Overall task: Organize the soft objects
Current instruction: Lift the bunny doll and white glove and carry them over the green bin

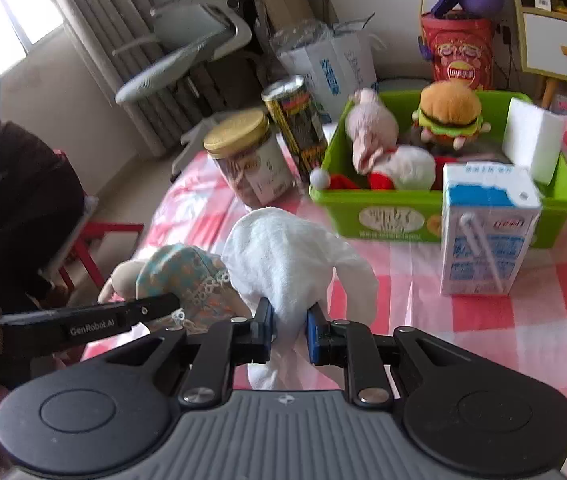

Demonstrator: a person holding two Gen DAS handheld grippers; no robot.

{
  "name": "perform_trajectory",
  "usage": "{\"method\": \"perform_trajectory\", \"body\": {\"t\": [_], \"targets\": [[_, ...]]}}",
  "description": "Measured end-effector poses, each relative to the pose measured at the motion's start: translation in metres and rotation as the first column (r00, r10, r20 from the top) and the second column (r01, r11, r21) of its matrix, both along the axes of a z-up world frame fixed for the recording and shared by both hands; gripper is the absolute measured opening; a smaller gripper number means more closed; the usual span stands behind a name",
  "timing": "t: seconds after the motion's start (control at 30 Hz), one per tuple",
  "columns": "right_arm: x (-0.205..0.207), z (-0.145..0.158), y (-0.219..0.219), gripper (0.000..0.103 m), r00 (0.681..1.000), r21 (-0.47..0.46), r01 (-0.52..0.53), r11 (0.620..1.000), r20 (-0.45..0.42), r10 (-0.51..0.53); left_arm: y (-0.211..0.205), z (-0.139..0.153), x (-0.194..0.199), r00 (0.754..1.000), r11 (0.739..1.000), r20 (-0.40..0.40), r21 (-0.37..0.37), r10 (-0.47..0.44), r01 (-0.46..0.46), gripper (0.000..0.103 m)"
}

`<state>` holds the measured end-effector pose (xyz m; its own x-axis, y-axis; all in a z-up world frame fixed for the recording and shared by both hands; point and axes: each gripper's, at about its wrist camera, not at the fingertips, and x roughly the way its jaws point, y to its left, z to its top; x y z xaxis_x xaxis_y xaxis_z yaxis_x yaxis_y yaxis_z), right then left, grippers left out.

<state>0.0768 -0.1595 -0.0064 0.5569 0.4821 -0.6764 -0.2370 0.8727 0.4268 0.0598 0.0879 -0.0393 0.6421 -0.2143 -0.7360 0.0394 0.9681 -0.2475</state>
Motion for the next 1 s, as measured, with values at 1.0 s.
{"method": "perform_trajectory", "body": {"t": [1.0], "targets": [[0.054, 0.052, -0.137, 0.0, 0.958, 0.255, 0.236, 0.938, 0.099, -0.268, -0.061, 0.05, 0.042, 0.987, 0.996, 0.144, -0.038, -0.075, 0.081, 0.003]]}}
